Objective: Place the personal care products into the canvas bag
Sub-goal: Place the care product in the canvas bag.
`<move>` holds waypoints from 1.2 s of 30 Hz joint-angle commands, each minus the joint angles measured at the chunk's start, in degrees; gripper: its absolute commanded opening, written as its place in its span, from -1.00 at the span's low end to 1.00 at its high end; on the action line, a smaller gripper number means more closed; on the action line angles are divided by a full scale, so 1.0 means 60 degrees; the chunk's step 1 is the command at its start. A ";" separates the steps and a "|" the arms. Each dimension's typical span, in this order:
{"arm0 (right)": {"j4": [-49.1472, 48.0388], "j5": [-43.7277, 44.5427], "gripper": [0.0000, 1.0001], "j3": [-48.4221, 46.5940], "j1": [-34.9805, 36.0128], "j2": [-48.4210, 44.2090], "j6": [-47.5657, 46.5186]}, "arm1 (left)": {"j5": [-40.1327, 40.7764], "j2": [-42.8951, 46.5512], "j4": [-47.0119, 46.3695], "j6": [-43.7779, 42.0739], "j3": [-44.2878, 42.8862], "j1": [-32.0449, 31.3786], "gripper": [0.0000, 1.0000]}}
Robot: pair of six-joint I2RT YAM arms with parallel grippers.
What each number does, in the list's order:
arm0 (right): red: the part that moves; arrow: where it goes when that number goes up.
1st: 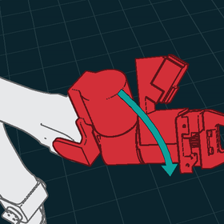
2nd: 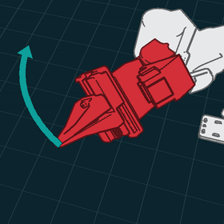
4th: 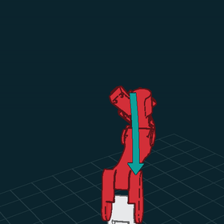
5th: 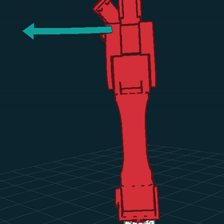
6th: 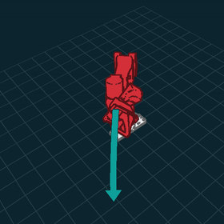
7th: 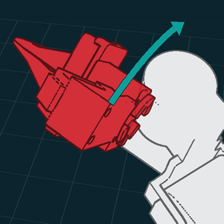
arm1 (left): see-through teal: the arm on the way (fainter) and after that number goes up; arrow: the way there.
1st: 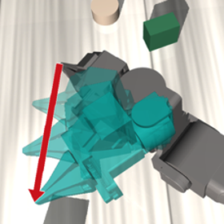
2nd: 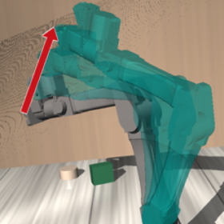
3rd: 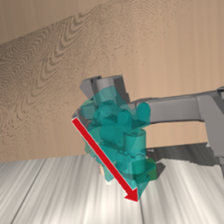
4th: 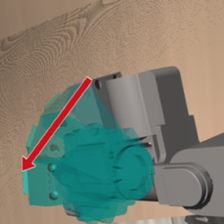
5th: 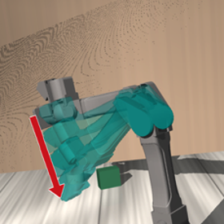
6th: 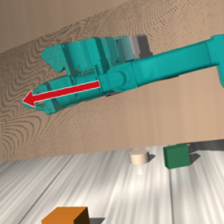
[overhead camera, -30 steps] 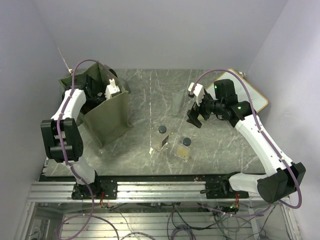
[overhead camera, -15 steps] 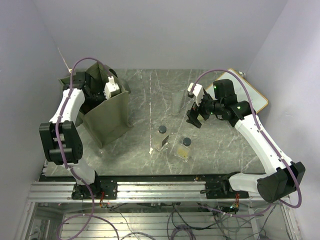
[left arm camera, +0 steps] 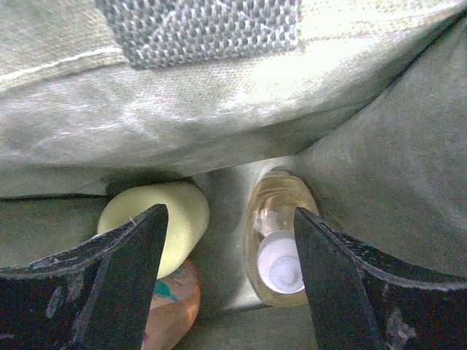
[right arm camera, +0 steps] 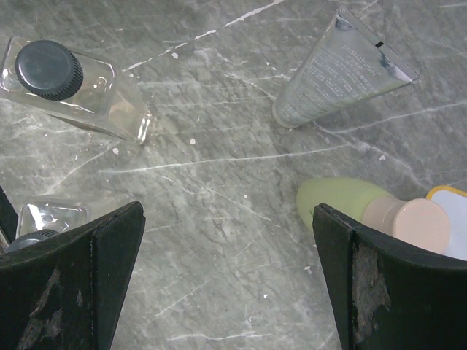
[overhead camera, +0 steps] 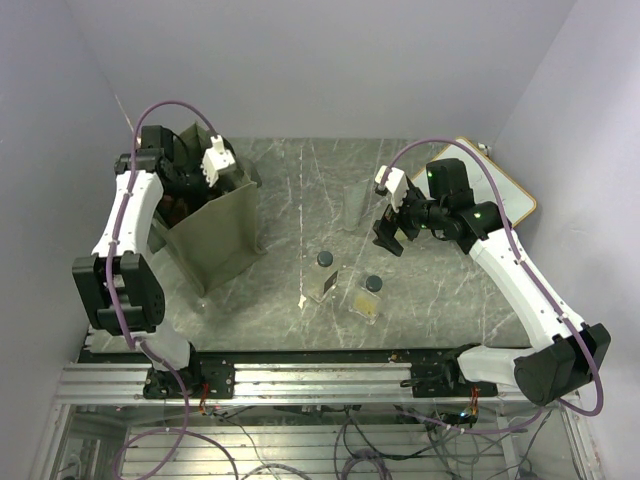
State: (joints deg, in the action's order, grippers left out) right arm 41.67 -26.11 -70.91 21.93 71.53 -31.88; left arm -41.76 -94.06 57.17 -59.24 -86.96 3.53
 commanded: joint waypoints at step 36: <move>-0.0720 0.1271 0.99 -0.0498 -0.0098 0.0016 0.1232 | 0.3077 0.3269 -0.2391 0.5895 -0.1871 -0.2706 0.71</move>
State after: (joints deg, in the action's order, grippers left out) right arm 40.01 -23.00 -71.53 22.28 71.50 -27.90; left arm -28.05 -76.20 44.73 -26.98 -96.82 -8.36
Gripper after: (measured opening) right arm 0.997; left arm 0.850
